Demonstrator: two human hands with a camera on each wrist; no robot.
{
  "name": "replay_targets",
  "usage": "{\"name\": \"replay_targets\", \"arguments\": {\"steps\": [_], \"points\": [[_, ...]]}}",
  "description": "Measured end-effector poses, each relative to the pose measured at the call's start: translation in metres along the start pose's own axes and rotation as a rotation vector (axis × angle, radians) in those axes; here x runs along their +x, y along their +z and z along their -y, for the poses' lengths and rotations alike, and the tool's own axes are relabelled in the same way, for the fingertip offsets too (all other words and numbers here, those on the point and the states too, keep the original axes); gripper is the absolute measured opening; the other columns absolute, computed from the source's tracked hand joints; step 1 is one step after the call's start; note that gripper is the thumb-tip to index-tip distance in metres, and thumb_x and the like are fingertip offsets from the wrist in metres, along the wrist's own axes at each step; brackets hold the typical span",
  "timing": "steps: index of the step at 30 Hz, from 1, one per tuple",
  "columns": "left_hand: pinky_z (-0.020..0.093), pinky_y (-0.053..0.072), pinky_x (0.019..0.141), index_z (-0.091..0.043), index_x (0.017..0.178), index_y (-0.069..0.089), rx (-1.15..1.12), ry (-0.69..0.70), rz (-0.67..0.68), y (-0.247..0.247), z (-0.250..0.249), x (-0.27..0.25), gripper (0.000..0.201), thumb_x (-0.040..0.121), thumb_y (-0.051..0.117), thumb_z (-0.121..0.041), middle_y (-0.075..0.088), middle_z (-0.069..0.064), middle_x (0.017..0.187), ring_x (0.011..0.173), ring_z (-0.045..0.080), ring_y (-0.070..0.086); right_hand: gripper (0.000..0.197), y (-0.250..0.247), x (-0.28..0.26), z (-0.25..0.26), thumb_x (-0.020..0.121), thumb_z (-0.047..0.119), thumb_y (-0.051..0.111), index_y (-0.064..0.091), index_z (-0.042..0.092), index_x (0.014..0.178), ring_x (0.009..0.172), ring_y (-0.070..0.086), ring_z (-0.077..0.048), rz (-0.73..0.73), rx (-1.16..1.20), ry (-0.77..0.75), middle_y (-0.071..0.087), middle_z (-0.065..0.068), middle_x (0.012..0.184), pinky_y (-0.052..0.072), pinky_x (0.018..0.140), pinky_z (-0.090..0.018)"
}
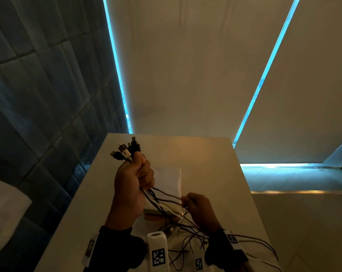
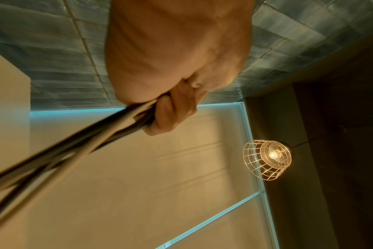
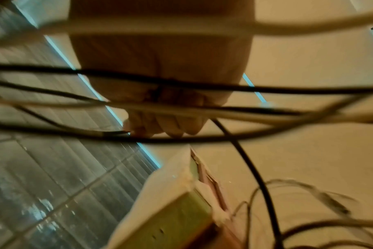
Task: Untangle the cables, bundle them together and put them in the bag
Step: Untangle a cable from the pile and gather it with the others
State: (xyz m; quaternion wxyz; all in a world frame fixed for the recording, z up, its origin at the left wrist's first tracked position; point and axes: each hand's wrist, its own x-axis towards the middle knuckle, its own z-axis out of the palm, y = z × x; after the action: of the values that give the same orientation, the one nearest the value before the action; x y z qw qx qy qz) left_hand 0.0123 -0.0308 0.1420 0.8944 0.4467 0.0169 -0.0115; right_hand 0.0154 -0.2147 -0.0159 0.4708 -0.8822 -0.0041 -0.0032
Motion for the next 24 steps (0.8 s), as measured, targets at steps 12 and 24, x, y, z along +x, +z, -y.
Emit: {"name": "replay_targets", "arguments": {"steps": [12,24], "points": [[0.027,0.051,0.048,-0.013,0.077,0.046,0.204,-0.119,-0.024,0.008,0.000,-0.004,0.032,0.102,0.031,-0.025,0.072,0.021,0.087,0.071,0.028,0.070,0.021,-0.061,-0.017,0.130,0.093,0.005,0.055,0.061,0.001,0.074,0.054,0.044,0.000,-0.030,0.444,-0.363,0.053,0.015,0.058,0.034,0.055,-0.009],[0.023,0.028,0.043,-0.012,0.070,0.040,-0.081,-0.015,0.125,0.011,-0.001,-0.005,0.029,0.094,0.037,-0.028,0.035,-0.004,0.052,0.042,0.009,0.026,0.032,-0.031,-0.016,0.110,0.092,0.006,0.055,0.059,0.027,0.068,0.065,0.050,-0.001,0.232,0.402,-0.273,0.055,0.011,0.065,0.042,0.067,-0.018]]}}
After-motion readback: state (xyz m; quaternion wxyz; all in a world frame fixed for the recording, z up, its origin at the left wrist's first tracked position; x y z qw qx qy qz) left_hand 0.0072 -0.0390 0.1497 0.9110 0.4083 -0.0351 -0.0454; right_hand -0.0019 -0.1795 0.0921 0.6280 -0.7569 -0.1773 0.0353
